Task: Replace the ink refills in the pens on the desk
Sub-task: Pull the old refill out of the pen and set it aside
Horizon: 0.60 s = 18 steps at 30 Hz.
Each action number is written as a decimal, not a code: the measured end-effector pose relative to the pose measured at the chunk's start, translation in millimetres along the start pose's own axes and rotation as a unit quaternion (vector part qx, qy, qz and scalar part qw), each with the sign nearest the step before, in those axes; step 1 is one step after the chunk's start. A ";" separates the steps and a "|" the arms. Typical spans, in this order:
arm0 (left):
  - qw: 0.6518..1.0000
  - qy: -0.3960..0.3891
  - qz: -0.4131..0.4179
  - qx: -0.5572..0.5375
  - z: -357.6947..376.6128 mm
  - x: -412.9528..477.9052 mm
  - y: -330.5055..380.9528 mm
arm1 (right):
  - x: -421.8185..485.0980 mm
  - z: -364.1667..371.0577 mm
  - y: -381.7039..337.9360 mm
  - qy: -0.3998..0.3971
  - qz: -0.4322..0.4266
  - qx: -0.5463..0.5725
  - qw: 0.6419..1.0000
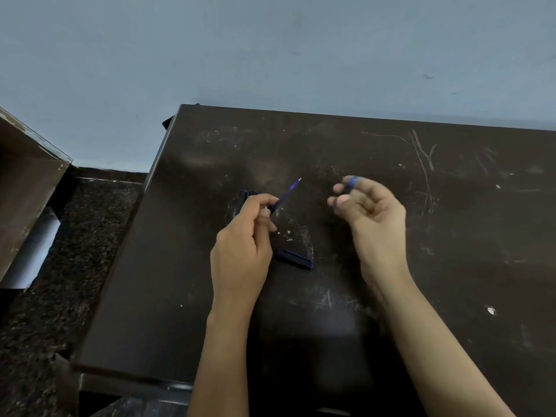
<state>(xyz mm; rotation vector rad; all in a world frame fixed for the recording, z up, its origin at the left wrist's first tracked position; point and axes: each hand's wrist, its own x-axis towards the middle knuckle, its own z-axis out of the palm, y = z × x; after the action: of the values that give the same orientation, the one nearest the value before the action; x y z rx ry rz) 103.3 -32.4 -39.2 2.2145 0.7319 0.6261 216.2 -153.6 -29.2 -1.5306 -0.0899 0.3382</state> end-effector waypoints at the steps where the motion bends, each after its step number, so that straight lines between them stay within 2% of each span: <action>1: 1.000 0.010 -0.013 -0.009 -0.1 0.3 0.1 | -0.4 -0.7 0.9 -0.039 -0.044 -0.137 0.989; 2: 0.999 0.018 -0.023 -0.016 -0.2 0.4 0.1 | -1.3 -0.1 2.5 -0.080 -0.085 -0.251 0.961; 4: 0.999 0.027 -0.037 -0.023 -0.4 0.6 0.1 | -4.3 3.1 4.9 -0.144 -0.133 -0.369 0.908; 7: 0.998 0.029 -0.042 -0.022 -1.0 0.5 -0.5 | -10.3 8.8 6.6 -0.195 -0.117 -0.409 0.884; 11: 0.999 0.022 -0.033 -0.023 -0.2 0.7 0.6 | -10.9 9.2 7.6 -0.207 -0.120 -0.458 0.856; 14: 0.999 0.012 -0.032 -0.030 0.8 0.3 1.7 | -10.2 7.6 6.5 -0.199 -0.097 -0.444 0.868; 18: 0.998 -0.010 -0.038 -0.045 2.2 -0.5 5.2 | -12.9 8.4 -2.9 -0.135 -0.026 -0.278 0.951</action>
<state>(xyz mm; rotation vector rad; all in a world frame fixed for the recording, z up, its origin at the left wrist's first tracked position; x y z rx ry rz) 105.9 -36.8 -36.8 2.0967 0.7593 0.5858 202.2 -149.0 -24.0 -2.0264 -0.4742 0.5079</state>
